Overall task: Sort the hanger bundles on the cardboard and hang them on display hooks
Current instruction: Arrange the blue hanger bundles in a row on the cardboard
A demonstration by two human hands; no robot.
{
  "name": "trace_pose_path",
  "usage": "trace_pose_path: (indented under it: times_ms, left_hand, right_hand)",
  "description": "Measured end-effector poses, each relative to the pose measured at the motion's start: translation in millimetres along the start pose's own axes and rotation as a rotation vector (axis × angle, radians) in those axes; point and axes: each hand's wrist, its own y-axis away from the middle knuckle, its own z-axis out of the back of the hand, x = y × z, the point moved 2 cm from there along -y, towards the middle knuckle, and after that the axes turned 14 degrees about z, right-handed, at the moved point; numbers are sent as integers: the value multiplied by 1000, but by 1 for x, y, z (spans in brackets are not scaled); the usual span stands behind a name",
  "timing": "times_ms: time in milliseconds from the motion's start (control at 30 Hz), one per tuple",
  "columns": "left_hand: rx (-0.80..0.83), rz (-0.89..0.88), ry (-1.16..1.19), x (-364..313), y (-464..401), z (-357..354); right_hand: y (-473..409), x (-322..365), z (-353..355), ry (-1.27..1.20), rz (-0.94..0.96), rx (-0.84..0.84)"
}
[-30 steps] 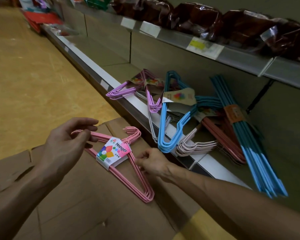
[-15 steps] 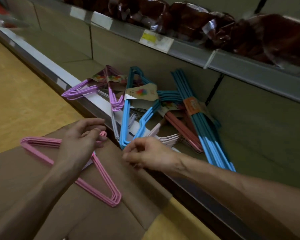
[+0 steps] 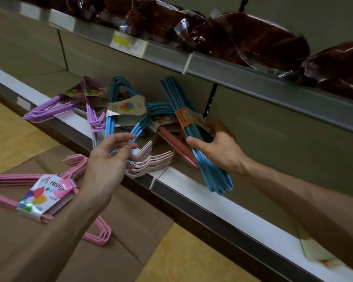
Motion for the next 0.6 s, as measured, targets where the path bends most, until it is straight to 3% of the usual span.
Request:
trace_pose_path:
  times_ms: [100, 200, 333, 600]
  left_hand:
    - [16, 4, -7, -2, 3, -2]
    - [19, 14, -46, -1, 4, -1]
    - [25, 16, -69, -2, 3, 1]
    - [50, 41, -63, -4, 7, -1]
  right_hand:
    - [-1, -17, -2, -26, -268, 232]
    - [-6, -17, -11, -272, -358, 273]
    - [-13, -27, -22, -224, -420, 249]
    - [-10, -31, -12, -193, -376, 22]
